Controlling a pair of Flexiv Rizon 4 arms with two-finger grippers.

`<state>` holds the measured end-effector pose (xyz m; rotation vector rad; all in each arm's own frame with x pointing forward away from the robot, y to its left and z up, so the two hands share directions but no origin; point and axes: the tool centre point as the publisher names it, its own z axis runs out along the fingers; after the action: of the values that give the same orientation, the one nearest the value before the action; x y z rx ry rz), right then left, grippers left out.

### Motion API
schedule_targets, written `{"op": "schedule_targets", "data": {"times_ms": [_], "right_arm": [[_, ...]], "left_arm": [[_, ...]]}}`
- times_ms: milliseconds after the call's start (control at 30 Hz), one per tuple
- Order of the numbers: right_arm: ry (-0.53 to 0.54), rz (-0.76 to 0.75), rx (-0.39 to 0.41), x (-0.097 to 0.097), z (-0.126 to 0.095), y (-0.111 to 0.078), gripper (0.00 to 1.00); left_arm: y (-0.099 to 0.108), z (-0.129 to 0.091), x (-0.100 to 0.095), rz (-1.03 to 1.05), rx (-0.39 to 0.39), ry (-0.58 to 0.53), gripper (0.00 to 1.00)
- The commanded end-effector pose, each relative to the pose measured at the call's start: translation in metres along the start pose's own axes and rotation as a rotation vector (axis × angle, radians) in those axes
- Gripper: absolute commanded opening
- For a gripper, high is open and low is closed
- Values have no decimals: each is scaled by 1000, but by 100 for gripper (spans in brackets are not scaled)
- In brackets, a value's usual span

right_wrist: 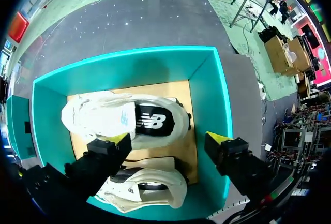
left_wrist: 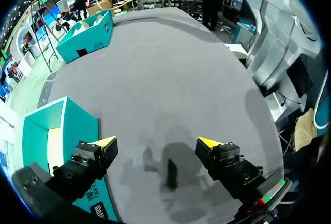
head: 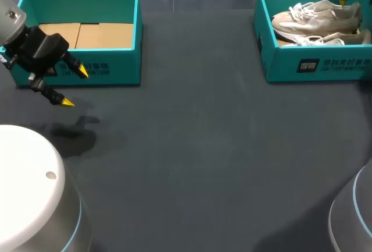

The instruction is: Take the shoe out of the shoebox, open the shoe tongue, remove and reinsert the insole, then place the shoe into the shoebox

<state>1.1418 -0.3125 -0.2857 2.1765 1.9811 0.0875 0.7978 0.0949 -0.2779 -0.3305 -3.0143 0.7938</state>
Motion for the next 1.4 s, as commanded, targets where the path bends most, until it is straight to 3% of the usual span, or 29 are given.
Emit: {"op": "schedule_targets", "data": {"times_ms": [33, 167, 333, 567, 667, 967, 1400], "right_arm": [[-7, -6, -40, 5, -30, -20, 100], [-13, -13, -39, 11, -46, -29, 100], [-21, -21, -27, 21, -61, -43, 100], [-22, -38, -16, 31, -76, -65, 100], [-17, -39, -11, 34, -80, -73, 100], [-7, -39, 9, 41, -85, -96, 100], [-7, -39, 9, 41, -85, -96, 100]], "left_arm": [[0, 0, 0, 0, -3, 1, 100], [0, 0, 0, 0, -3, 1, 100], [-23, -43, -5, -160, -44, -59, 100], [-23, -73, -13, -503, -416, -164, 100], [-16, -81, -13, -606, -468, -203, 100], [7, -101, -27, -872, -431, -277, 100], [9, -105, -31, -870, -444, -300, 100]]}}
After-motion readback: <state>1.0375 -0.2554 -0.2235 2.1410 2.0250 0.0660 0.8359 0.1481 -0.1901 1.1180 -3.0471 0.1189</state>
